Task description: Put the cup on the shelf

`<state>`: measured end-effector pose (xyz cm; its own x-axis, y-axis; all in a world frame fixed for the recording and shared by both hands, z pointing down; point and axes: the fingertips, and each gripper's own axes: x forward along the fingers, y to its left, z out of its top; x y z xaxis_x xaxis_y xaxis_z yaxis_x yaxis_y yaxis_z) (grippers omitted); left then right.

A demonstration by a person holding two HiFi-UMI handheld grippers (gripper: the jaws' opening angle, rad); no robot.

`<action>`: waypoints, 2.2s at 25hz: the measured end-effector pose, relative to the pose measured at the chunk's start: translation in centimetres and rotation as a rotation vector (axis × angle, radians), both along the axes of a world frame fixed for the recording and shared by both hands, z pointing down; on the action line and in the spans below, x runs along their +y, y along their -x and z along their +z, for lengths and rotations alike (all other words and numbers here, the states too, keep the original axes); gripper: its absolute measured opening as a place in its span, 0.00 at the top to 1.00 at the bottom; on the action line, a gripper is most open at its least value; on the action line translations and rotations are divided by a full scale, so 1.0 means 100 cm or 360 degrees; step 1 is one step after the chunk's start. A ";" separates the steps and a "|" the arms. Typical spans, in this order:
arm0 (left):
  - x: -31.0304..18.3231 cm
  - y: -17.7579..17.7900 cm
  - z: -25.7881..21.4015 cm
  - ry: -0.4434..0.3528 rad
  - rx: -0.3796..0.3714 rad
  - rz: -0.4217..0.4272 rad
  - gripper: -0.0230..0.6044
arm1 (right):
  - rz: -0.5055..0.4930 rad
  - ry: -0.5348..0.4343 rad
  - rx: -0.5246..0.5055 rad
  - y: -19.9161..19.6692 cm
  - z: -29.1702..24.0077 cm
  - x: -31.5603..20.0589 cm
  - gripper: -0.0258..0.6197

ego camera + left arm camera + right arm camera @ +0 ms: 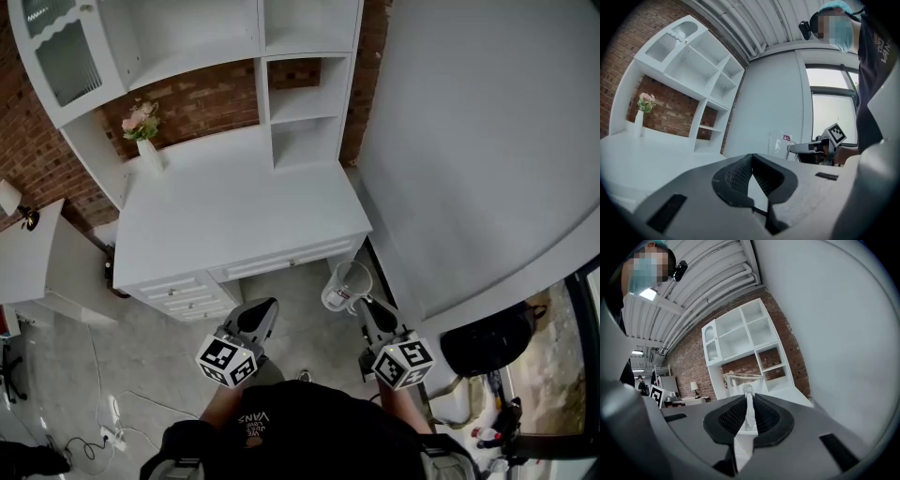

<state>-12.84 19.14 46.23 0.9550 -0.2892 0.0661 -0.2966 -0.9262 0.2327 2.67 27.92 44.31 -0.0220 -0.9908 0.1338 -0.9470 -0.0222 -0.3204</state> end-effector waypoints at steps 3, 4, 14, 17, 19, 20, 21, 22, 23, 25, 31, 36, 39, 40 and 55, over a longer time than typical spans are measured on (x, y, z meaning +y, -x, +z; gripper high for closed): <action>-0.004 -0.002 0.005 0.0015 -0.0021 -0.0015 0.95 | -0.0011 0.0041 0.0032 -0.005 0.008 -0.008 0.91; -0.008 -0.003 0.005 0.0018 -0.0020 -0.0018 0.95 | -0.0015 0.0054 0.0034 -0.006 0.011 -0.011 0.91; -0.069 -0.019 -0.002 0.0023 0.0067 0.0038 0.95 | 0.0048 0.0061 0.0006 -0.013 0.005 -0.065 0.91; -0.098 -0.021 -0.007 0.0012 0.0082 0.0061 0.95 | 0.0085 0.0081 0.0059 -0.016 0.003 -0.086 0.91; -0.119 -0.023 -0.010 0.0000 0.0090 0.0075 0.95 | 0.0104 0.0069 0.0062 -0.016 0.001 -0.104 0.91; -0.128 -0.024 -0.012 -0.0006 0.0093 0.0086 0.95 | 0.0114 0.0063 0.0060 -0.015 0.000 -0.113 0.91; -0.137 -0.024 -0.013 -0.0011 0.0093 0.0100 0.95 | 0.0123 0.0057 0.0059 -0.014 -0.001 -0.121 0.91; -0.146 -0.024 -0.014 -0.0015 0.0091 0.0112 0.95 | 0.0132 0.0051 0.0057 -0.013 -0.001 -0.130 0.91; -0.155 -0.023 -0.015 -0.0019 0.0089 0.0122 0.95 | 0.0142 0.0044 0.0055 -0.012 -0.002 -0.139 0.91; -0.173 -0.020 -0.016 -0.0026 0.0082 0.0139 0.95 | 0.0160 0.0034 0.0049 -0.009 -0.002 -0.156 0.91; -0.216 0.000 -0.017 -0.0038 0.0059 0.0180 0.95 | 0.0227 0.0017 0.0020 0.003 -0.001 -0.196 0.91; -0.245 0.002 -0.009 -0.0005 0.0061 0.0161 0.95 | 0.0259 0.0029 -0.0023 0.001 0.004 -0.217 0.91; -0.251 -0.007 -0.004 0.0021 0.0053 0.0180 0.95 | 0.0252 0.0041 -0.0059 -0.004 0.009 -0.228 0.91; -0.253 -0.012 -0.001 0.0026 0.0046 0.0186 0.95 | 0.0248 0.0039 -0.0065 -0.008 0.010 -0.232 0.91; -0.305 -0.120 -0.007 -0.0004 0.0022 -0.0046 0.95 | -0.0051 0.0073 0.0061 -0.128 0.019 -0.325 0.91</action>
